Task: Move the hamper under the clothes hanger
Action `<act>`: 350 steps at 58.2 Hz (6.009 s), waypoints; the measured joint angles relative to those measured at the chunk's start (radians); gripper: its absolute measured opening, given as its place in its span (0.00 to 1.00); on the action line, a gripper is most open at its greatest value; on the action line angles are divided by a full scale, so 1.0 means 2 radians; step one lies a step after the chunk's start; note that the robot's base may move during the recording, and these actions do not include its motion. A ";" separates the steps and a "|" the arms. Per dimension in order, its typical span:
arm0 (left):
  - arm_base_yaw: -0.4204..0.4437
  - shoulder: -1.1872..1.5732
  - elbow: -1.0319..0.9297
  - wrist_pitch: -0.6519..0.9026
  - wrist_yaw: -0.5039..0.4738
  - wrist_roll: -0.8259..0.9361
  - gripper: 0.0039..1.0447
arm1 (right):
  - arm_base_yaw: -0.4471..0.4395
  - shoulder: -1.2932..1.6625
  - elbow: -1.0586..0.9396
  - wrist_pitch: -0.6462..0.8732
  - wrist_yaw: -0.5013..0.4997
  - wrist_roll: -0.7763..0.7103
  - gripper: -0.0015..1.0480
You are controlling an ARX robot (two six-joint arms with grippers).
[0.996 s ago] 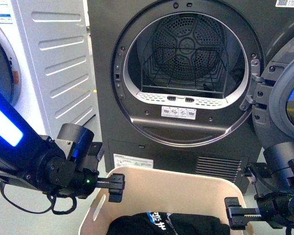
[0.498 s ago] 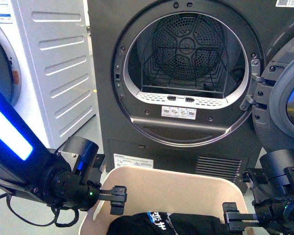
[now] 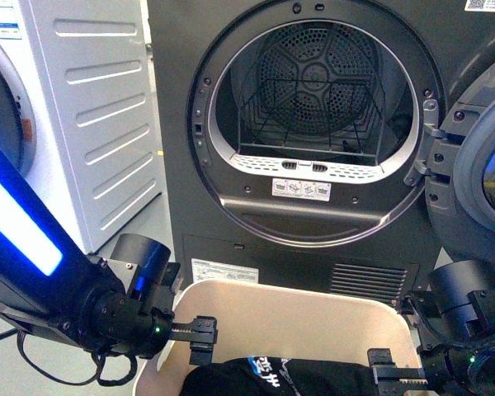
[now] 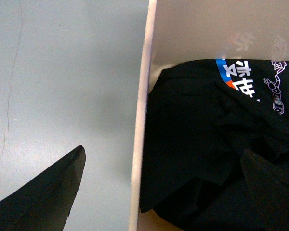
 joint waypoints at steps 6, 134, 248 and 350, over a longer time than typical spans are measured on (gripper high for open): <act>-0.001 0.004 0.000 0.001 0.000 -0.003 0.94 | 0.000 0.002 0.000 0.000 0.001 0.000 0.92; 0.005 -0.022 -0.002 -0.011 -0.029 0.005 0.04 | 0.008 -0.012 -0.007 -0.008 0.009 0.013 0.03; 0.007 -0.028 -0.001 -0.011 -0.029 0.007 0.04 | 0.009 -0.018 -0.007 -0.006 0.010 0.015 0.03; 0.005 -0.031 -0.001 -0.011 -0.029 0.007 0.04 | 0.008 -0.020 -0.010 -0.006 0.012 0.015 0.03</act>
